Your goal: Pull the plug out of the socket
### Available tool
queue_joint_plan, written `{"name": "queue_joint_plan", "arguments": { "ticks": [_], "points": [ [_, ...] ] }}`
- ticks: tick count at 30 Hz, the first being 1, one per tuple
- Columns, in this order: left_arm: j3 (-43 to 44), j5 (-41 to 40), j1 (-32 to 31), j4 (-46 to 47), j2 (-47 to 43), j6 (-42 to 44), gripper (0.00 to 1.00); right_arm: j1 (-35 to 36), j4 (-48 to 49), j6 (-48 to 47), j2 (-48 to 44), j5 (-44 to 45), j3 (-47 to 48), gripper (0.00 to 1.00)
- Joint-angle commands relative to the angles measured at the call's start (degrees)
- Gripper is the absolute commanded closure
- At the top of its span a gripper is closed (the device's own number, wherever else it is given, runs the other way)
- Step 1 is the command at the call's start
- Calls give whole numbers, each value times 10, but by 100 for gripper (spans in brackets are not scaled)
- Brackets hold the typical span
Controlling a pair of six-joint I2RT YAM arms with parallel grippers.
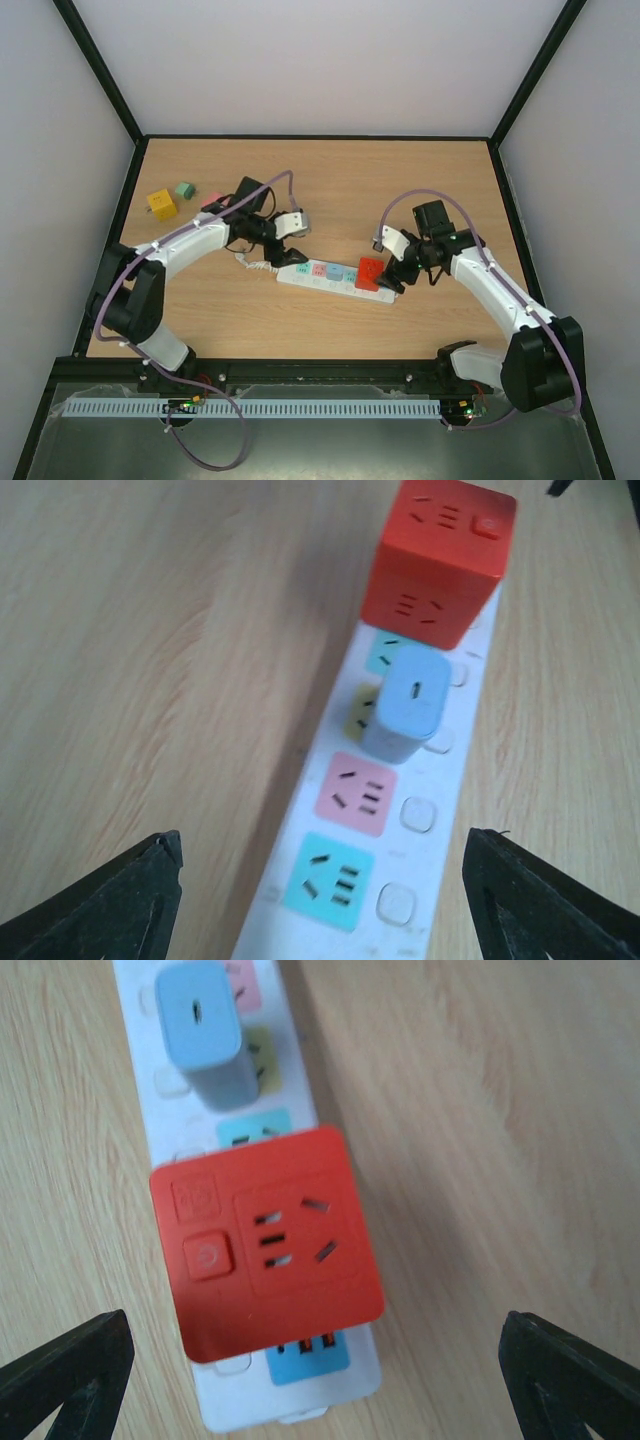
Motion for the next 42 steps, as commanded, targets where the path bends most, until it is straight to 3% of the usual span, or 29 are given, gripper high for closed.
{"name": "queue_joint_plan", "arguments": {
  "ticks": [1, 8, 17, 23, 29, 42],
  "points": [
    [-2, 2, -34, 14, 28, 31, 22, -2, 16, -51, -3, 12, -31, 2],
    [1, -5, -77, 24, 57, 48, 26, -2, 45, -79, 23, -24, -49, 2],
    [-19, 9, -80, 40, 52, 52, 29, -2, 98, -98, 72, -70, -52, 0],
    [-70, -6, -81, 85, 10, 49, 39, 16, 109, -113, 71, -83, -64, 18],
    [-99, -16, -80, 101, -18, 52, 42, 36, 123, -114, 75, -67, -77, 33],
    [-103, -11, -91, 118, -14, 61, 43, 91, 184, -38, 86, -85, -72, 54]
  ]
}}
